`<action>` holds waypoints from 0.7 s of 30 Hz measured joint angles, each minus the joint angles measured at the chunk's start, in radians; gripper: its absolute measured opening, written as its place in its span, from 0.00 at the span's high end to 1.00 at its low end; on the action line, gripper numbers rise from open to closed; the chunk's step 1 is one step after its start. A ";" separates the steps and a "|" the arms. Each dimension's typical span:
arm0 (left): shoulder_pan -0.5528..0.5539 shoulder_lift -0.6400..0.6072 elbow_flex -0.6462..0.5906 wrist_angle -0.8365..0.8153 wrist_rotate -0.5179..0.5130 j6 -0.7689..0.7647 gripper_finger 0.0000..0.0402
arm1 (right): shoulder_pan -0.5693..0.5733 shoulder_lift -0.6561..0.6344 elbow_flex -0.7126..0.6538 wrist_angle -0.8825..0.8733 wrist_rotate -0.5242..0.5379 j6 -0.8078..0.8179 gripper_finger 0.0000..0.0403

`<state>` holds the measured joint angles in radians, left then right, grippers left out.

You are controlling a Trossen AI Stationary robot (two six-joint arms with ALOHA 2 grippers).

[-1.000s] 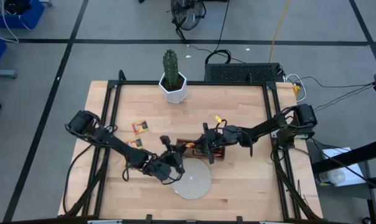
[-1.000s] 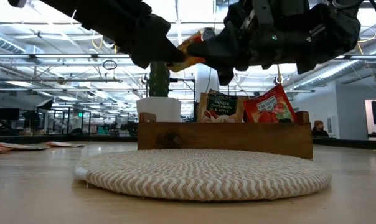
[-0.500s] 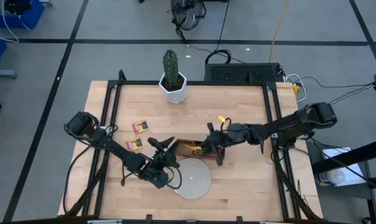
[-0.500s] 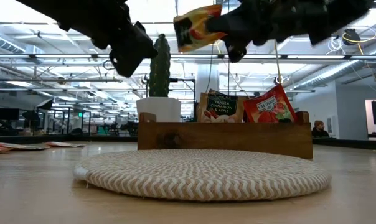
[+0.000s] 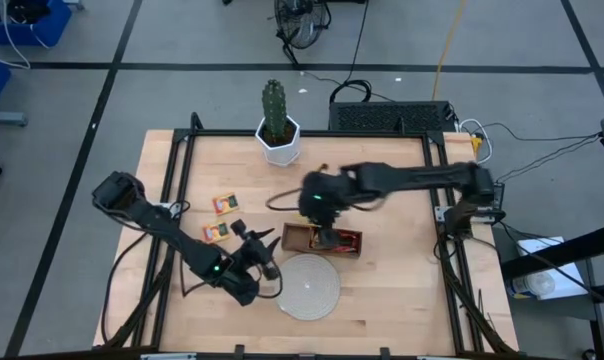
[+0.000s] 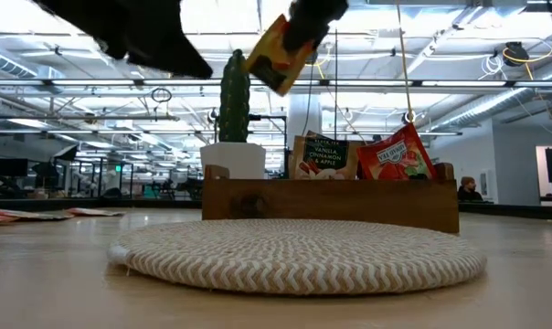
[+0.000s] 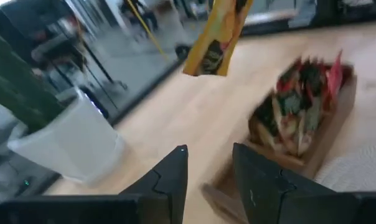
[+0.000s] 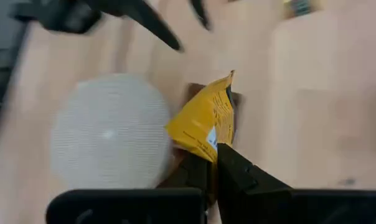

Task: Pick & Place Tea
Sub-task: Put the yellow tea bag into the left section of the wooden organizer

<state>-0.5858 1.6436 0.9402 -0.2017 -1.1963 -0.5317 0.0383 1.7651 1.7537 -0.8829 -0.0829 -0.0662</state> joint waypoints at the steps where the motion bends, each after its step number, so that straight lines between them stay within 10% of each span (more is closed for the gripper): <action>1: 0.005 0.001 0.000 -0.013 0.024 -0.011 0.67 | -0.015 0.046 0.055 -0.042 -0.052 0.001 1.00; 10: 0.026 0.003 0.000 -0.060 0.077 -0.031 0.67 | -0.083 0.336 0.257 -0.257 -0.276 -0.016 1.00; 21: 0.023 0.003 0.000 -0.122 0.074 -0.059 0.67 | -0.141 0.394 0.266 -0.219 -0.393 -0.005 1.00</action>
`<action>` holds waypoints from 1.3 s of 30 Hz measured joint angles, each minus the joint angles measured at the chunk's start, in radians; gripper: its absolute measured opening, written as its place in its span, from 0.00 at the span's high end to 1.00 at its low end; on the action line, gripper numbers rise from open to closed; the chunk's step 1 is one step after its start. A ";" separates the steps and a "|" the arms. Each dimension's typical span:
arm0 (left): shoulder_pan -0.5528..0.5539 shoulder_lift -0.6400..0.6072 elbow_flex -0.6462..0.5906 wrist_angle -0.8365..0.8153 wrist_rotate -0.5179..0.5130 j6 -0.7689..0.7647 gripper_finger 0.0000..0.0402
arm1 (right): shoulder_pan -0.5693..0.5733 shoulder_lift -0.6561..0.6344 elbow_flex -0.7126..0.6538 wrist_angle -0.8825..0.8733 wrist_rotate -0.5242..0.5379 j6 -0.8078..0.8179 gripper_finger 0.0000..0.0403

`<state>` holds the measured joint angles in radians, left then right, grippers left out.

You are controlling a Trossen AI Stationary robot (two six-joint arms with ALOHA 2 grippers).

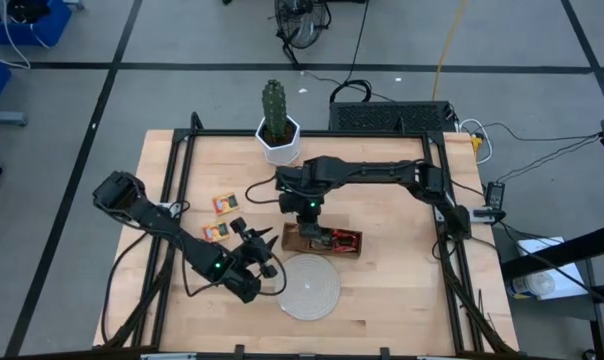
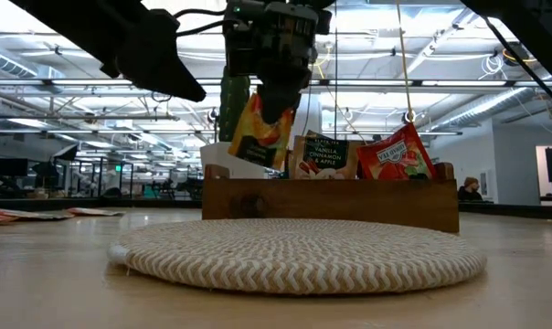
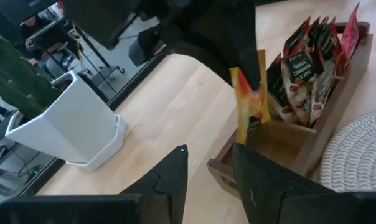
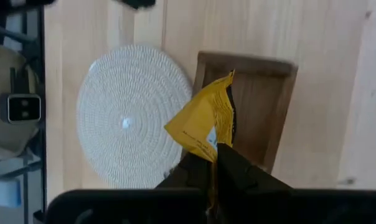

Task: Pick & Place Tea
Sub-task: Put the yellow tea bag into the left section of the wooden organizer

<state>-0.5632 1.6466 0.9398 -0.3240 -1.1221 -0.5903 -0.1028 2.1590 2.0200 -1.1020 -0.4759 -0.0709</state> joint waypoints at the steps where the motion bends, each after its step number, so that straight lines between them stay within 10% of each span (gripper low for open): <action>1: -0.001 0.000 0.000 -0.003 0.000 0.000 0.67 | -0.002 0.000 0.001 0.010 0.000 0.002 1.00; 39: 0.000 0.000 0.000 -0.024 0.007 -0.021 0.67 | 0.000 0.000 -0.226 0.311 0.086 0.006 0.97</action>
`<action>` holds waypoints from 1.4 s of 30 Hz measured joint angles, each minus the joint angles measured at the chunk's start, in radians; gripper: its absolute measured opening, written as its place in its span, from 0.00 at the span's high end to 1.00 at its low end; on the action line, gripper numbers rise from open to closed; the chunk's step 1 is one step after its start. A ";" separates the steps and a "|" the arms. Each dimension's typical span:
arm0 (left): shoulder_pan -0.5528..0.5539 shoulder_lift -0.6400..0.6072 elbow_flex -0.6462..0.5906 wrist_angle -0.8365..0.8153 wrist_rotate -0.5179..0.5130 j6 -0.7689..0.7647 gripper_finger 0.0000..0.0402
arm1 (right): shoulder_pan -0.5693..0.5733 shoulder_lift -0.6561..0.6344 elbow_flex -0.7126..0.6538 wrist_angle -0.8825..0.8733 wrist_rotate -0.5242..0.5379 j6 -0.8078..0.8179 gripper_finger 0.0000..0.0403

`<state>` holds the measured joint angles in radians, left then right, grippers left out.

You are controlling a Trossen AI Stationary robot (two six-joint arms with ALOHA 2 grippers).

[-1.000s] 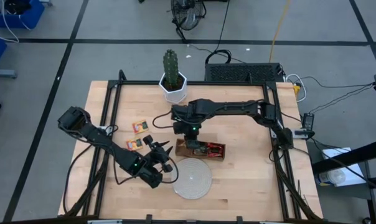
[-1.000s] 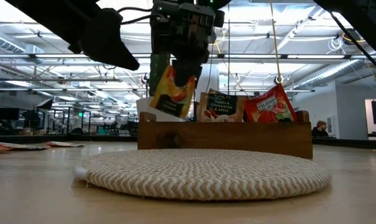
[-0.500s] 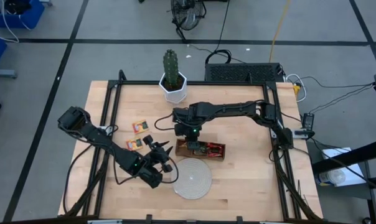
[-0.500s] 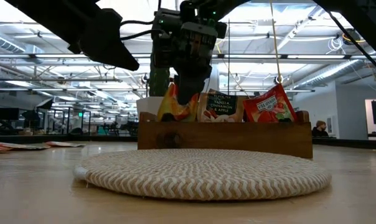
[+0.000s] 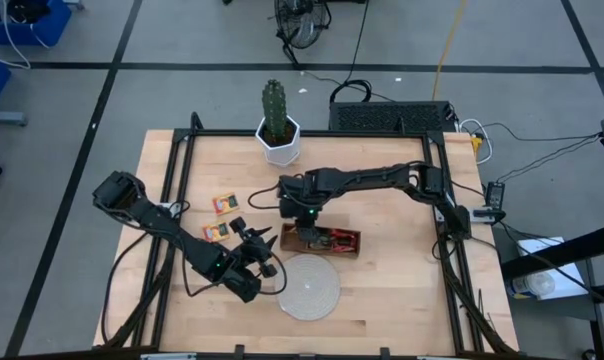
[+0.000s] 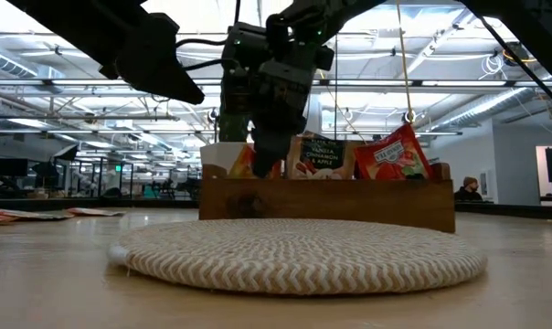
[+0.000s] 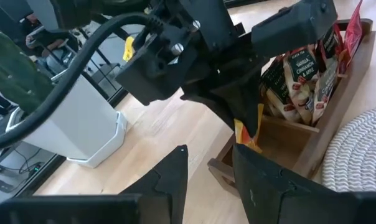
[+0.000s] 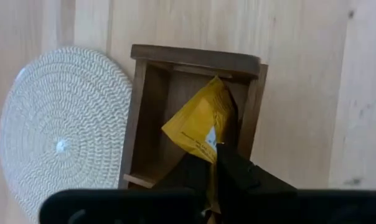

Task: Pick & Place Tea
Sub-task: Put the yellow tea bag into the left section of the wooden organizer

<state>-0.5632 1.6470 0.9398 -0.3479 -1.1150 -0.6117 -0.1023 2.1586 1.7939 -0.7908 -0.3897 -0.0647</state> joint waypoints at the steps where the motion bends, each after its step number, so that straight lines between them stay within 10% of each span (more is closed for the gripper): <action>1: 0.000 0.000 0.000 0.000 0.000 0.000 0.67 | 0.002 0.000 0.000 0.011 0.000 0.000 0.96; 26: 0.000 0.000 0.000 0.000 0.035 0.004 0.67 | 0.034 -0.096 0.002 0.226 0.077 0.015 0.68; 32: 0.003 0.001 0.001 -0.019 0.043 -0.003 0.67 | 0.084 -0.148 0.002 0.152 0.095 -0.008 0.73; 42: 0.003 0.001 0.000 -0.019 0.047 -0.001 0.67 | 0.212 -0.059 0.001 0.054 0.437 -0.192 0.99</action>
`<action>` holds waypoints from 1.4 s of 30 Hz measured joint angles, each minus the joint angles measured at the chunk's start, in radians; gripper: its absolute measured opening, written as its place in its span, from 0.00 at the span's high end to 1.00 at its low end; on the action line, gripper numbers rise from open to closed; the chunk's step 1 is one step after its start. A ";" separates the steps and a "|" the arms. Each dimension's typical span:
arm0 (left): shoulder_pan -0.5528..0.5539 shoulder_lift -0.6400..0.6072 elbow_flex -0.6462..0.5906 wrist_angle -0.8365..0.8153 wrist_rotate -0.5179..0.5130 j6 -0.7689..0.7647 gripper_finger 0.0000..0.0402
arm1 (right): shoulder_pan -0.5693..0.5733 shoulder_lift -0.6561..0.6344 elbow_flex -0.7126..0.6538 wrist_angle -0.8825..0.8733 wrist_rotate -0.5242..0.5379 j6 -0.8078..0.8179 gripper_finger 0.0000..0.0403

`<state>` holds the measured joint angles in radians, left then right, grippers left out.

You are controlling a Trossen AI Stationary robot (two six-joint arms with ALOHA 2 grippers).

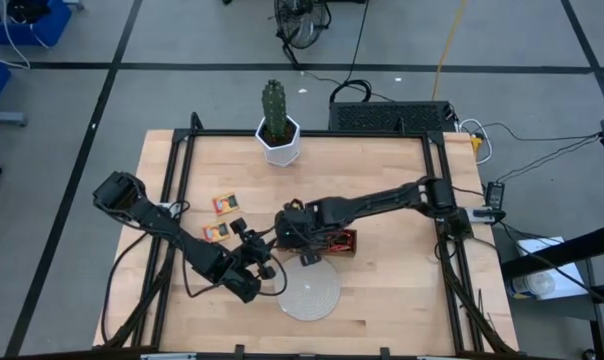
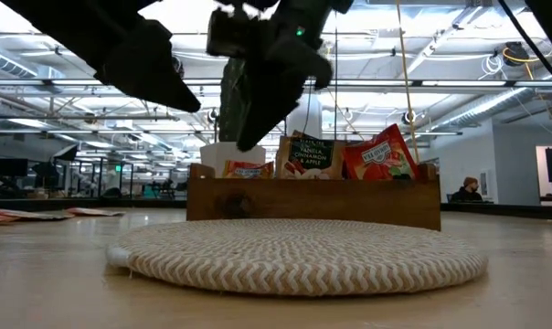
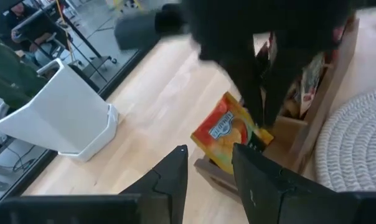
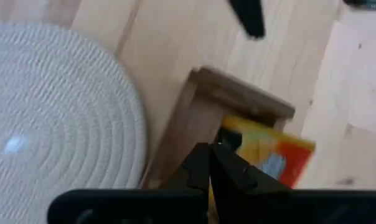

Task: Pick & Place Tea
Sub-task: Put the yellow tea bag into the left section of the wooden organizer

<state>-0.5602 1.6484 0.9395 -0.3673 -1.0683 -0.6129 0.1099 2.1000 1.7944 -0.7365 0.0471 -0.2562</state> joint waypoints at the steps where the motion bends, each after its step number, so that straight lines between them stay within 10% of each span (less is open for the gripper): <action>1: 0.000 0.001 0.000 0.001 -0.001 -0.001 0.67 | -0.003 0.007 0.001 0.005 0.000 0.000 1.00; 15: 0.001 0.000 0.000 0.016 0.004 0.003 0.67 | -0.021 0.050 0.001 0.007 0.004 -0.022 1.00; 23: 0.036 -0.038 0.001 -0.182 0.079 -0.128 0.67 | -0.003 -0.139 -0.037 -0.023 0.007 0.028 1.00; 34: 0.287 -0.311 0.001 -0.831 0.399 -0.565 0.67 | -0.044 -0.696 -0.683 0.392 0.187 0.161 1.00; 42: 0.516 -0.402 0.000 -0.881 0.731 -0.438 0.63 | -0.058 -1.020 -1.227 1.028 0.213 0.124 0.87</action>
<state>-0.0438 1.2459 0.9398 -1.2480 -0.3372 -1.0505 0.0518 1.0795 0.5671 0.2914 0.2600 -0.1326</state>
